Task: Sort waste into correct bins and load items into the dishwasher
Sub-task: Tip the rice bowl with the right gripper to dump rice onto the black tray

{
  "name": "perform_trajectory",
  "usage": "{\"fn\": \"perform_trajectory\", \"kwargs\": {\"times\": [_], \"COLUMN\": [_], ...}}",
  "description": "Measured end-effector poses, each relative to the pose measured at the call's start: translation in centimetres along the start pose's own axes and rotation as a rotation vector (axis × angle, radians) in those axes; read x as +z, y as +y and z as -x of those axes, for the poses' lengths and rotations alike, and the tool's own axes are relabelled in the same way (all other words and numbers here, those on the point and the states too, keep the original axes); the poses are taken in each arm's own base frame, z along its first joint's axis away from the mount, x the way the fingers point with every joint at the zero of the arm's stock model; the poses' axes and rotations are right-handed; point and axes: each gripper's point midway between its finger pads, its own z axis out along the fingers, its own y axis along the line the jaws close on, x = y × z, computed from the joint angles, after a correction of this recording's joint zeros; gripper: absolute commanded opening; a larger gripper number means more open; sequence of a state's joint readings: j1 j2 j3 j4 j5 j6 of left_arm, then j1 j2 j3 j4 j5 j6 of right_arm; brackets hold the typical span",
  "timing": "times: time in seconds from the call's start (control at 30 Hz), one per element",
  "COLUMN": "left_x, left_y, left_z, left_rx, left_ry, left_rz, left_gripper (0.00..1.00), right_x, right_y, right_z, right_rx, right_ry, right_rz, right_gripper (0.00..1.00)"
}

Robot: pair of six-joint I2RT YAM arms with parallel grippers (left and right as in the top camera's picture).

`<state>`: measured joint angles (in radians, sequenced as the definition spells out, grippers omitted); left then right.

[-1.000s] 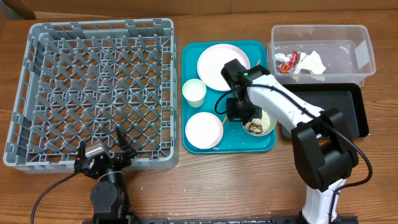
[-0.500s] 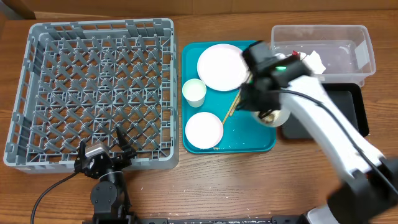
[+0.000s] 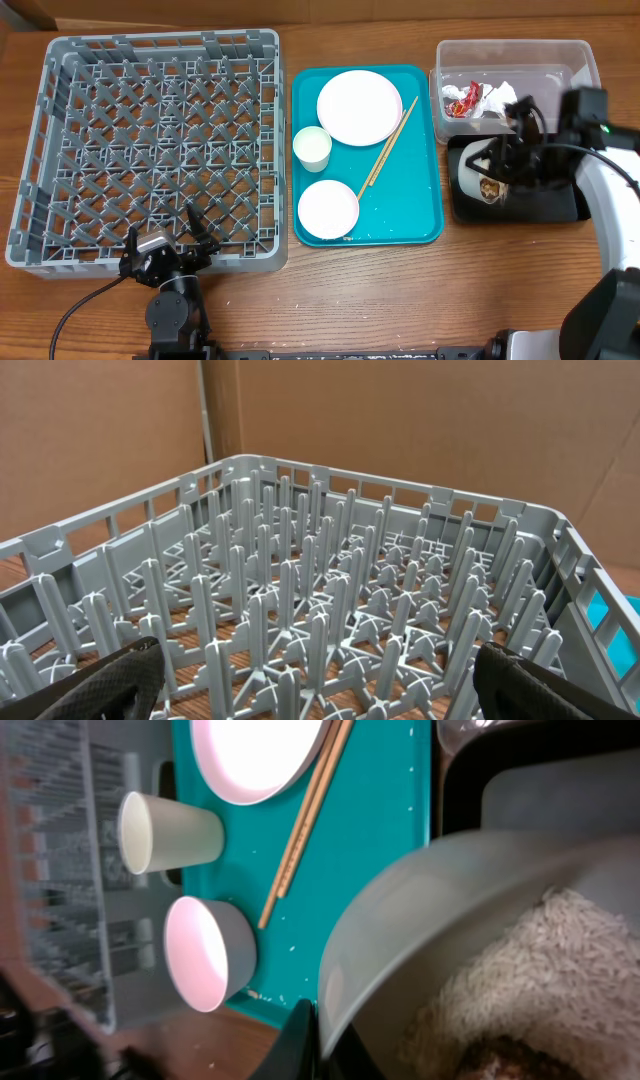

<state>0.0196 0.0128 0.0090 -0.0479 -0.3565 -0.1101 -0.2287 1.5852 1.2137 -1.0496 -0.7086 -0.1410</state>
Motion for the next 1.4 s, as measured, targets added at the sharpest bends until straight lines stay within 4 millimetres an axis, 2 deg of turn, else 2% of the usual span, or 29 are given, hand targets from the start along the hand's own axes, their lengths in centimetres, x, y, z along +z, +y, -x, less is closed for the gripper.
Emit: {"fn": "perform_trajectory", "kwargs": {"times": [0.13,0.23,0.53,0.8,0.97,1.13,1.23,1.3,1.4], "left_x": [0.0,0.0,0.0,0.0,0.0,0.0,0.0,0.0,0.0], "left_y": [0.0,0.0,0.0,0.0,0.0,0.0,0.0,0.0,0.0], "left_z": [0.0,0.0,0.0,0.0,0.0,0.0,0.0,0.0,0.0], "left_rx": [0.000,0.000,0.000,0.000,0.000,0.000,0.000,0.000,0.000], "left_ry": [0.000,0.000,0.000,0.000,0.000,0.000,0.000,0.000,0.000], "left_rz": [0.000,0.000,0.000,0.000,0.000,0.000,0.000,0.000,0.000], "left_gripper": [1.00,1.00,1.00,1.00,1.00,1.00,1.00,1.00,1.00], "right_x": [-0.5,-1.3,-3.1,-4.4,-5.7,-6.2,-6.2,-6.1,-6.2], "right_y": [-2.2,-3.1,-2.2,-1.7,-2.6,-3.2,-3.1,-2.6,-0.4], "right_z": [-0.1,0.1,0.5,2.4,3.6,3.7,3.9,3.9,4.0], "right_rx": [0.033,0.032,0.071,0.103,0.237,0.391,0.391,0.380,0.317], "right_ry": [-0.118,-0.227,-0.337,-0.349,-0.334,-0.296,-0.292,-0.286,-0.287], "right_rz": [0.171,0.296,0.627,0.724,0.745,0.768,0.769,0.764,0.725], "right_gripper": [0.04,0.04,0.04,0.04,0.04,0.04,0.04,0.04,0.04]}}
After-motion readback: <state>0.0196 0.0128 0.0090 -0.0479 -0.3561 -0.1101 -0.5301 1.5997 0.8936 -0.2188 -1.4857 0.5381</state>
